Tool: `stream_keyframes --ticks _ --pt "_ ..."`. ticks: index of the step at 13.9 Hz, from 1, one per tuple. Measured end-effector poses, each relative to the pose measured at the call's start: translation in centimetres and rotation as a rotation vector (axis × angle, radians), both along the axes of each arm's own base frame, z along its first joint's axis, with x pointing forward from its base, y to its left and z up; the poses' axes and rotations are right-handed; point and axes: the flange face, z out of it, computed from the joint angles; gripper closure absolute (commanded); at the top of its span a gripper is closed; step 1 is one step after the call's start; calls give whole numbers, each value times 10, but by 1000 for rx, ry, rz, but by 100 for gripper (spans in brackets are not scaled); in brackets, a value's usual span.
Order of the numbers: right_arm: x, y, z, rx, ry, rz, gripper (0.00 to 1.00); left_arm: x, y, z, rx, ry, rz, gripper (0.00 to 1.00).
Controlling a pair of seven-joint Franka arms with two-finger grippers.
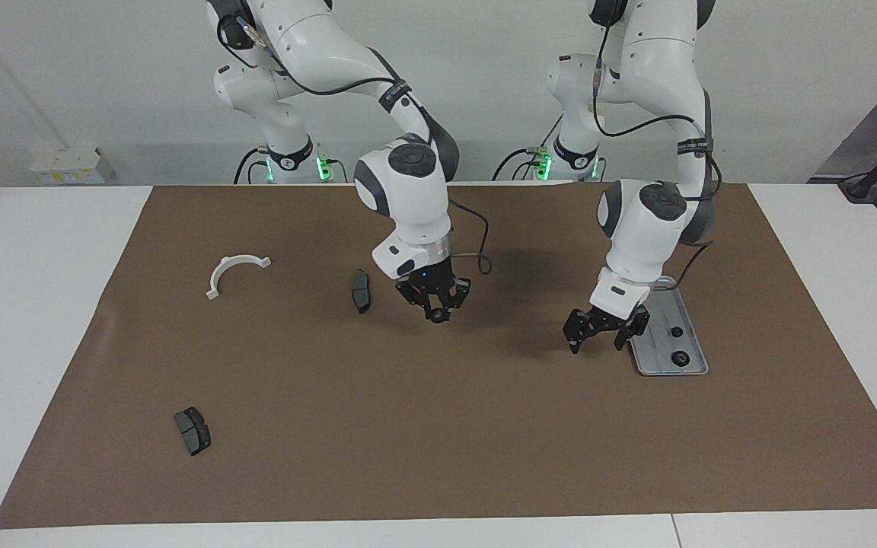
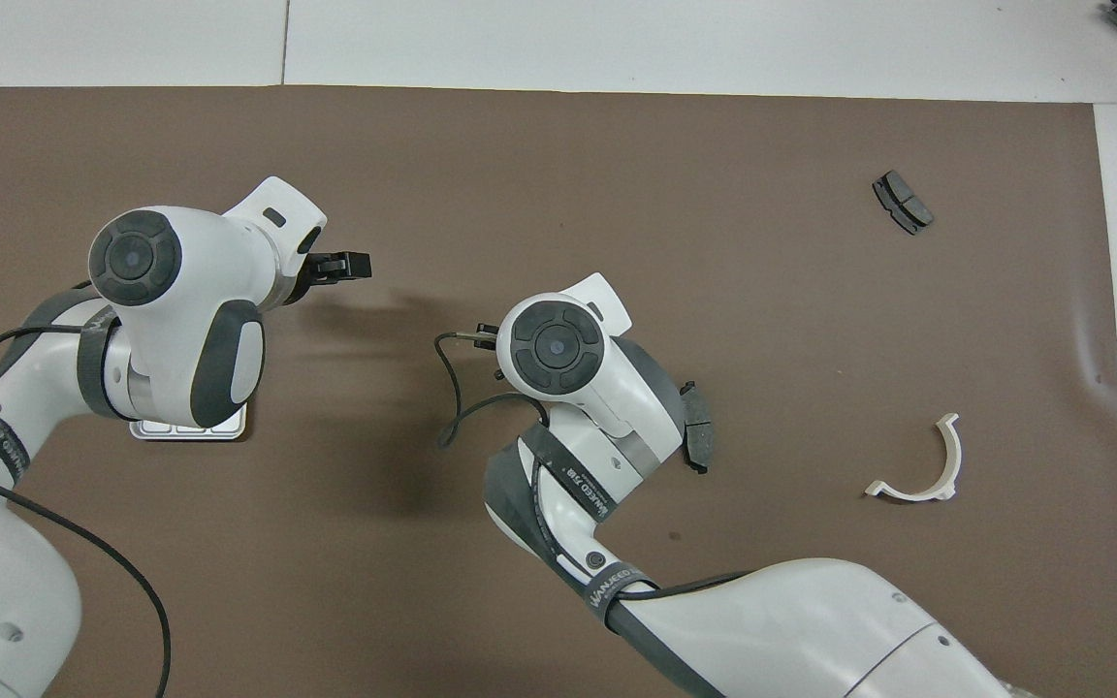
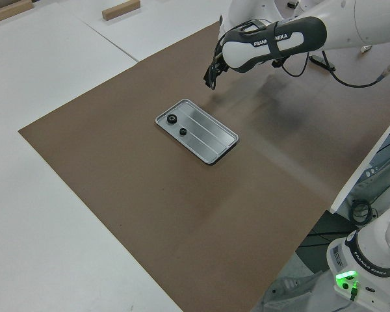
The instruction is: Pick bearing gear from pile to tray
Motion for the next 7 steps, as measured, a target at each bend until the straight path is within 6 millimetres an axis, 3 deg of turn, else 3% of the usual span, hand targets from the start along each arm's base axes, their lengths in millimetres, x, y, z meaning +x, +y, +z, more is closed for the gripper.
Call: stream_keyframes --ticks 1,2,3,7 --pt "0 1 -5 2 1 -3 74 0 0 0 0 0 0 0" --pt "0 1 -9 -1 5 -4 24 0 0 0 0 0 2 0" --pt "0 1 -12 -3 9 -4 0 0 0 0 -1 0 5 0" --pt "3 -3 -14 -8 8 -9 0 -3 -11 0 -9 0 11 0"
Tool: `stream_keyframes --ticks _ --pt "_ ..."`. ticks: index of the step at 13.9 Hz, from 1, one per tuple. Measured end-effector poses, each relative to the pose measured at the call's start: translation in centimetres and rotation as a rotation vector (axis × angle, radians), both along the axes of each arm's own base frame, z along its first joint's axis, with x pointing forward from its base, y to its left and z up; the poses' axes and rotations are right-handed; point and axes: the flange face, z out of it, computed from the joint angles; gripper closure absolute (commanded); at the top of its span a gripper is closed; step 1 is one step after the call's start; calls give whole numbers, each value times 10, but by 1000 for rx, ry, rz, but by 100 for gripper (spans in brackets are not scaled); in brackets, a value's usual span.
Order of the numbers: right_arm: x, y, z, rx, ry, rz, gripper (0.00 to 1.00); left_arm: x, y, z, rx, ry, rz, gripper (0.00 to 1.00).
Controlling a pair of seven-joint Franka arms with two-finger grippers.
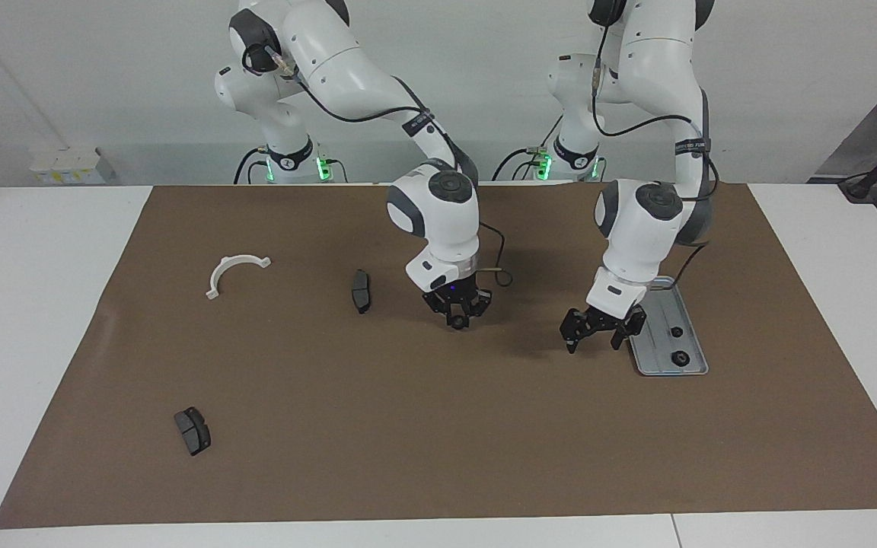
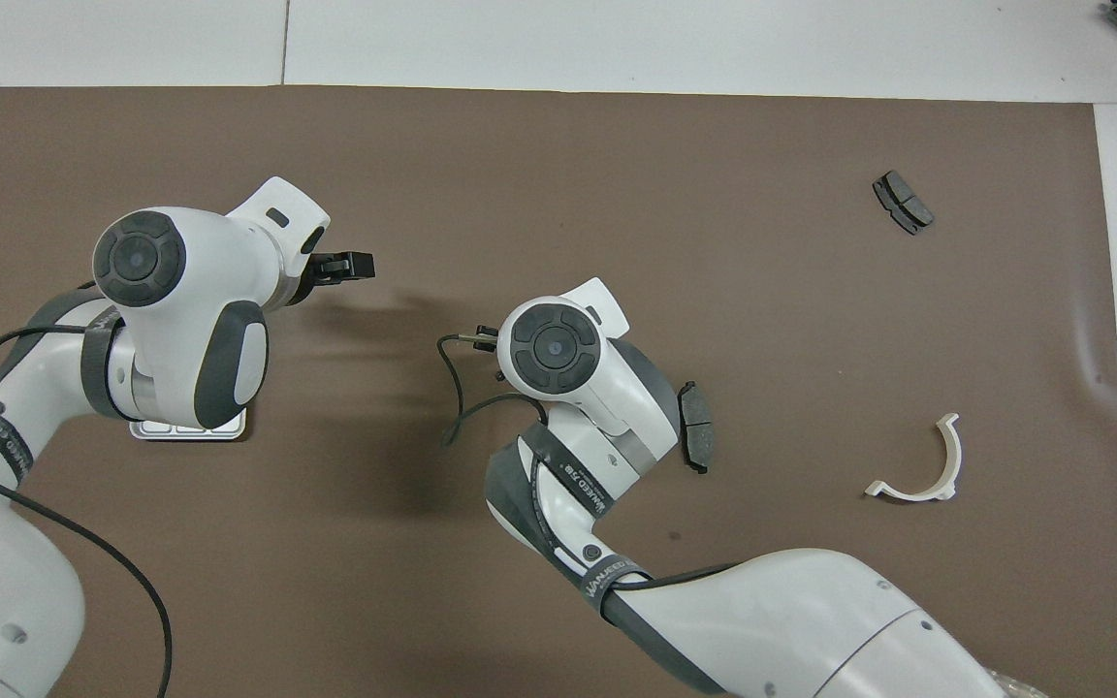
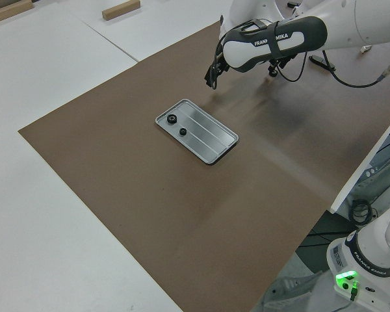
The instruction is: Pick bearing gear from pile to tray
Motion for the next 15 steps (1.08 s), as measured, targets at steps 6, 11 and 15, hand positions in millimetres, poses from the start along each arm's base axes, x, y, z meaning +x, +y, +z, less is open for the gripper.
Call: stream_keyframes --ticks 6,11,15 --pt "43 -83 59 -5 -77 -22 0 -28 -97 11 -83 -62 28 0" --pt "46 -194 123 -75 -75 3 0 -66 -180 -4 -123 -92 -73 0" --pt "41 -253 169 -126 -65 72 0 -87 -213 -33 -119 -74 -130 0"
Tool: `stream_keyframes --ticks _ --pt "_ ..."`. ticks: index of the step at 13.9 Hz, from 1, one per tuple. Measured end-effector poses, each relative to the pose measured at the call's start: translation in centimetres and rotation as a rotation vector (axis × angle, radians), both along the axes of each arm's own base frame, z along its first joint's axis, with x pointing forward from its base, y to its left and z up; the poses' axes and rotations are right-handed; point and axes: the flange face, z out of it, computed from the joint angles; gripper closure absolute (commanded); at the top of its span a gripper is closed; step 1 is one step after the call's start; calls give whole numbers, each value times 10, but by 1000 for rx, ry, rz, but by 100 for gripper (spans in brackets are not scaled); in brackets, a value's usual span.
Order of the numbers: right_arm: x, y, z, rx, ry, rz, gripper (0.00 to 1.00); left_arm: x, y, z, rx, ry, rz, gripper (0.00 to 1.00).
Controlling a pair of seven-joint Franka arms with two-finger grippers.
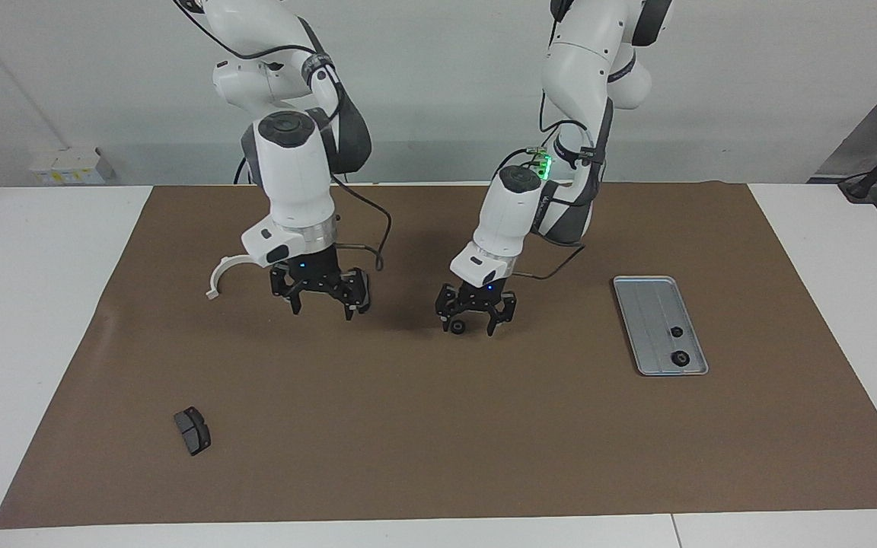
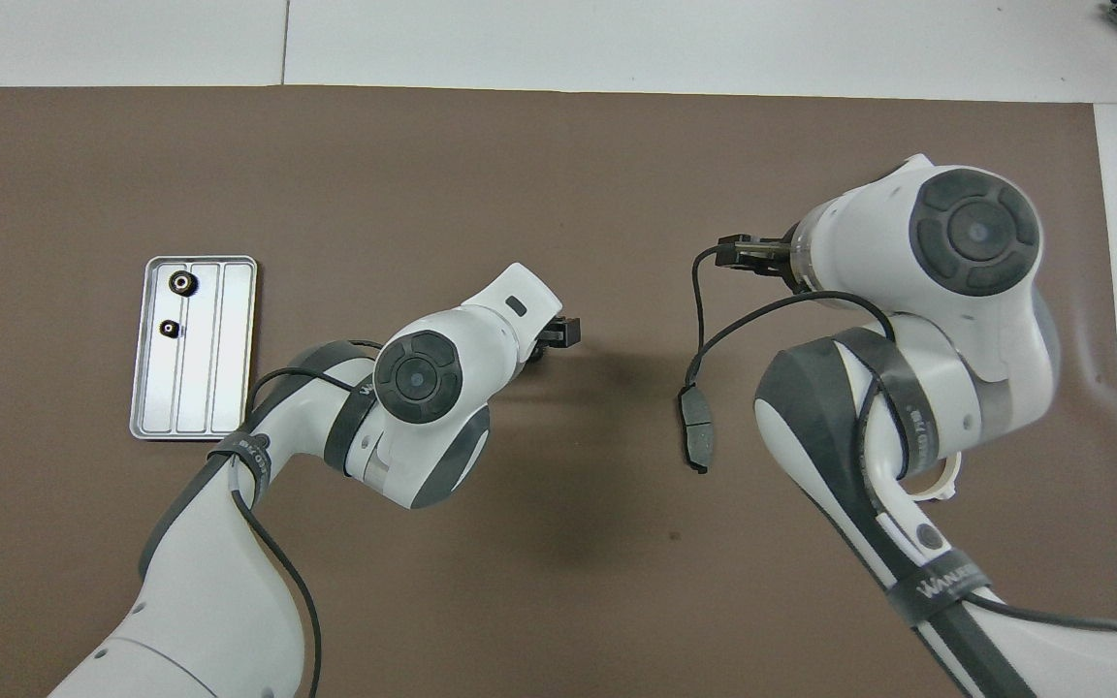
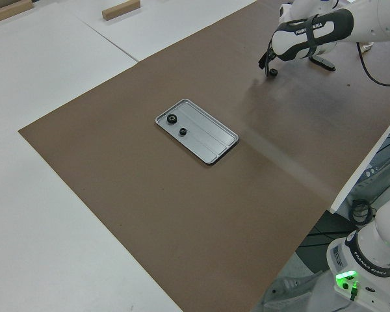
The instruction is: Pick bearing gear from pile to tray
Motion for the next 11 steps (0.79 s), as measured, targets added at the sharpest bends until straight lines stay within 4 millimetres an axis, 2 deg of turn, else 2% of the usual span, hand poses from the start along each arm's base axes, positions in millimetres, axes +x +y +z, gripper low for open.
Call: stream_keyframes --ticks 1,3,7,9,11 --pt "-2 -15 11 -14 7 19 0 -3 -4 -3 3 4 -7 1" --pt "-10 -41 38 -1 28 37 0 -8 -9 -5 6 7 -20 12" --pt "-21 -67 93 3 71 54 0 -21 -14 -17 23 28 -41 32" --pt "-22 -81 104 -2 93 39 0 -25 -13 -22 30 36 -46 46" --pt "-23 -98 105 -7 117 37 0 -26 -13 -21 37 40 -51 64"
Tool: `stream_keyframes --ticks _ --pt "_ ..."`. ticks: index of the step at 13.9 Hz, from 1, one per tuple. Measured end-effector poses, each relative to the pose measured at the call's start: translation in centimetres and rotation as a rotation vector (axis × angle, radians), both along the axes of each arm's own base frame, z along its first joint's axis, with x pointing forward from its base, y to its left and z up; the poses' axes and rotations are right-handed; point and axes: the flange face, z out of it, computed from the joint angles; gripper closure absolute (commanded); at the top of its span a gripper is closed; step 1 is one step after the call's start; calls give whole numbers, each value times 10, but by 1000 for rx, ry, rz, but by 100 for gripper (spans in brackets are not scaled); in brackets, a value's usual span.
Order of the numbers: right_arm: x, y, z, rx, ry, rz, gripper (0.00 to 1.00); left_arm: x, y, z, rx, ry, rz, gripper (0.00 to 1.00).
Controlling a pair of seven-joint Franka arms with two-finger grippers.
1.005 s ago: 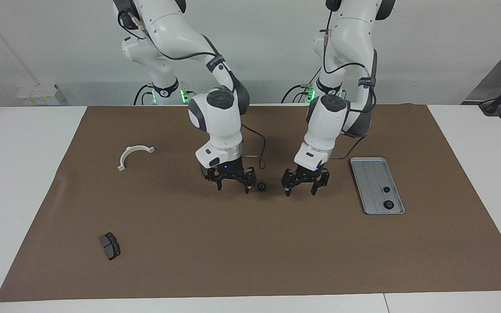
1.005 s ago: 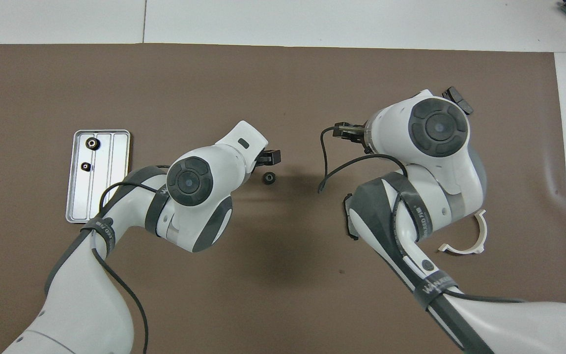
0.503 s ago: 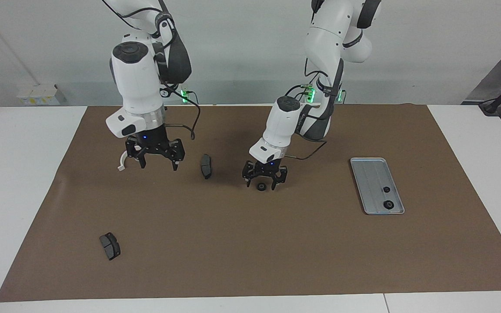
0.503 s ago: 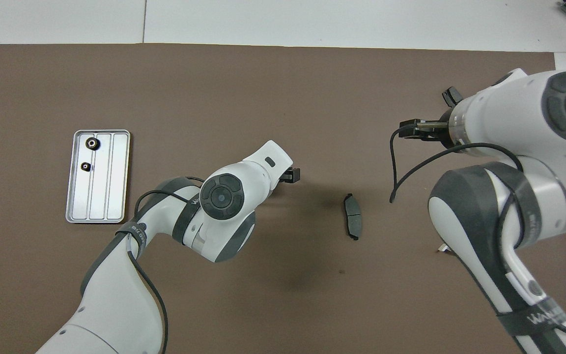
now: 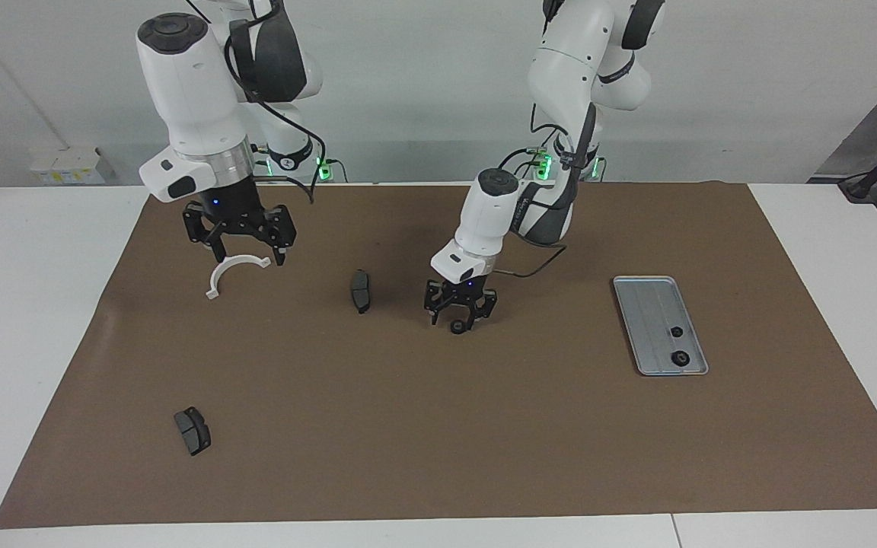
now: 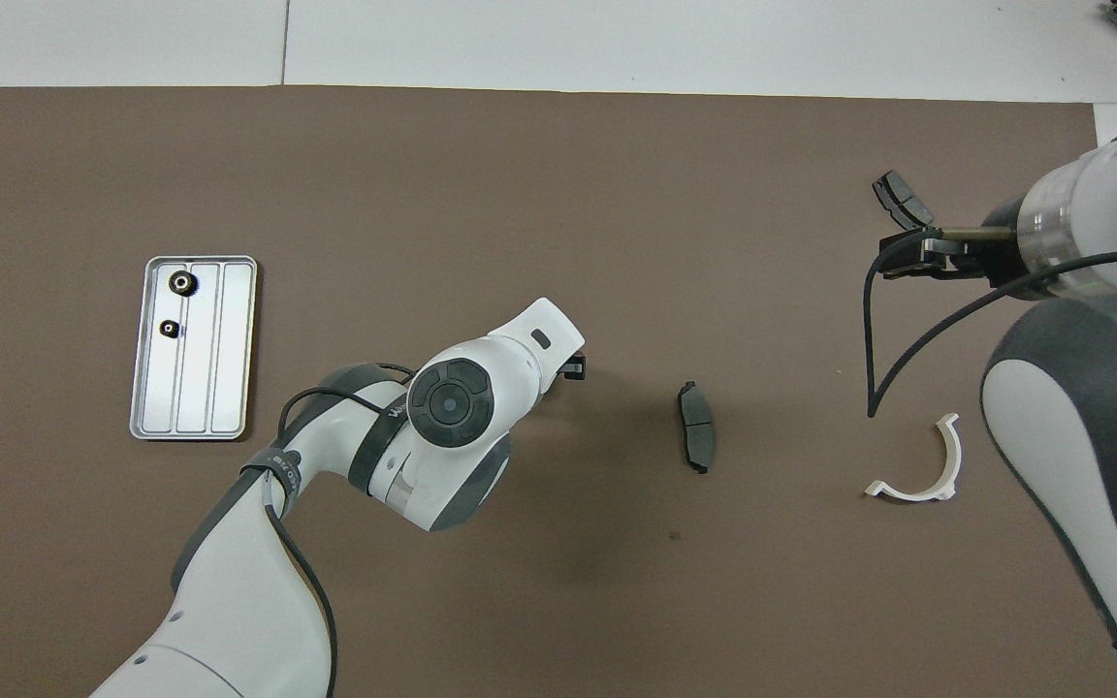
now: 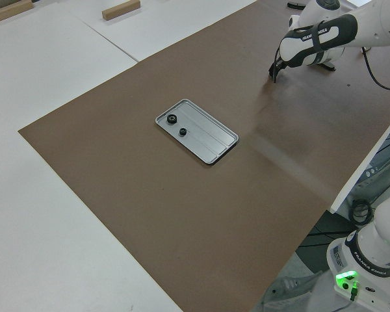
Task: Pick bearing gear from pile to tray
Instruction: 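Carry the last gear to the tray with the left gripper and release it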
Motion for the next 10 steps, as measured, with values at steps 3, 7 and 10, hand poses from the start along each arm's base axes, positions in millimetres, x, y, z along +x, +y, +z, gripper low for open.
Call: stream_keyframes --ticks 3,7,10 --pt "-6 -10 -3 -5 55 -7 0 -1 0 3 4 4 -3 79" --pt "-10 -9 -4 7 72 -9 0 -2 -1 3 7 8 -5 90" --pt "-13 -8 -8 23 85 -11 0 3 2 6 5 3 5 90"
